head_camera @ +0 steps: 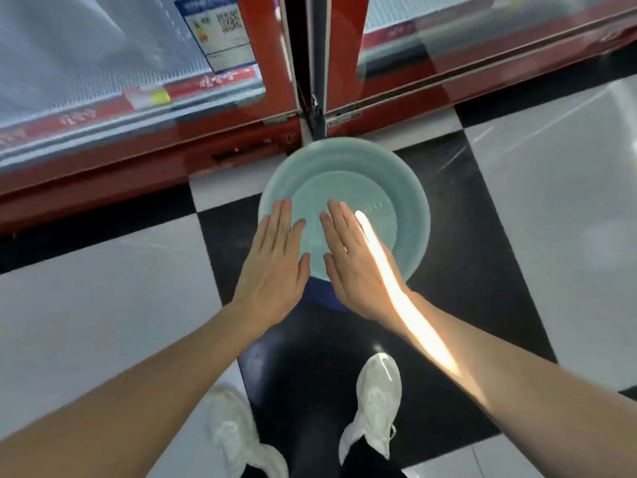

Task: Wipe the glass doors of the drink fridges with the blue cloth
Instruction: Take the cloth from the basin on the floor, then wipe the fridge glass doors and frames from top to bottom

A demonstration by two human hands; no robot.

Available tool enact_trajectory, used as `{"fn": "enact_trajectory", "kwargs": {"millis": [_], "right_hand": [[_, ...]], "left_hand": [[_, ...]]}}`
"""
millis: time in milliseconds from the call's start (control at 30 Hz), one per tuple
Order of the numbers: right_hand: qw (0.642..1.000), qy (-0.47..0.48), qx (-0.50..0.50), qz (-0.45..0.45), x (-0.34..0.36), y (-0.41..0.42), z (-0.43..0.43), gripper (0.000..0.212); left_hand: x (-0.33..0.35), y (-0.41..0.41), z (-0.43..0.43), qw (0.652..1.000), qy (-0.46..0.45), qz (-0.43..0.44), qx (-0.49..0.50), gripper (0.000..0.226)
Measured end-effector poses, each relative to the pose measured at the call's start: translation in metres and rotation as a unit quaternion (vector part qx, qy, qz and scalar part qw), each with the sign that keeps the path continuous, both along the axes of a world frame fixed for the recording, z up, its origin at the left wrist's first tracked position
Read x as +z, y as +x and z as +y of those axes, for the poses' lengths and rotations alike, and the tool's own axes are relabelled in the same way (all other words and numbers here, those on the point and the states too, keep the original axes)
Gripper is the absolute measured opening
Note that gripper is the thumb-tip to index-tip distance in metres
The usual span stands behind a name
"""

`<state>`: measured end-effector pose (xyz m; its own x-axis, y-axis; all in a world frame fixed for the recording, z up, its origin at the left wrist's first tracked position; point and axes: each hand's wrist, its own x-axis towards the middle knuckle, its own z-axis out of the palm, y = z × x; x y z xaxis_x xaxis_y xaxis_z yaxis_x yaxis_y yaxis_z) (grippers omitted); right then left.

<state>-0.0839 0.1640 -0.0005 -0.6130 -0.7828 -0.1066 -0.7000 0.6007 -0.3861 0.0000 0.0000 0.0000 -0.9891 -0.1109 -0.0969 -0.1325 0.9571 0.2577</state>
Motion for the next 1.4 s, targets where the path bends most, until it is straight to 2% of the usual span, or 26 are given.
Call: {"fn": "enact_trajectory", "kwargs": {"millis": [267,333,400,500,633,767,833,933,1000,1100,1200,1400], "right_hand": [[0.998,0.064,0.028,-0.003,-0.095,0.01,0.029,0.05],[0.993,0.105,0.017,-0.045,-0.112,0.007,0.037,0.048],[0.981,0.173,0.014,-0.087,-0.127,0.004,0.046,0.048],[0.962,0.254,0.0,-0.097,-0.139,0.0,0.055,0.046],[0.932,0.318,-0.031,-0.171,-0.134,-0.006,0.063,0.039],[0.928,0.265,-0.088,-0.246,-0.125,-0.017,0.064,0.027],[0.924,0.22,-0.124,-0.287,-0.12,-0.022,0.064,0.031],[0.92,0.154,-0.171,-0.317,-0.104,-0.027,0.062,0.038],[0.91,0.109,-0.22,-0.335,-0.091,-0.028,0.059,0.038],[0.874,0.01,-0.315,-0.37,-0.063,-0.031,0.05,0.034],[0.852,-0.057,-0.363,-0.373,-0.025,-0.039,0.03,0.029],[0.876,-0.102,-0.363,-0.3,0.073,-0.063,-0.025,0.023]], "left_hand": [[-0.087,0.011,0.006,0.997,-0.005,-0.078,-0.03,0.047],[-0.102,0.013,0.006,0.994,-0.014,-0.103,-0.03,0.044],[-0.114,0.015,0.006,0.992,-0.019,-0.124,-0.025,0.042],[-0.127,0.018,0.004,0.981,-0.024,-0.191,0.005,0.04],[-0.131,0.015,-0.002,0.957,0.028,-0.287,0.045,0.035],[-0.124,0.006,-0.009,0.958,0.057,-0.273,0.062,0.02],[-0.117,0.004,-0.011,0.952,0.117,-0.263,0.104,0.018],[-0.101,0.0,-0.013,0.915,0.241,-0.246,0.208,0.016],[-0.089,-0.004,-0.015,0.893,0.279,-0.238,0.261,0.017],[-0.065,-0.013,-0.024,0.863,0.318,-0.201,0.337,0.026],[-0.03,-0.021,-0.038,0.84,0.345,-0.131,0.398,0.031],[0.071,-0.029,-0.071,0.854,0.315,0.025,0.413,0.02]]}}
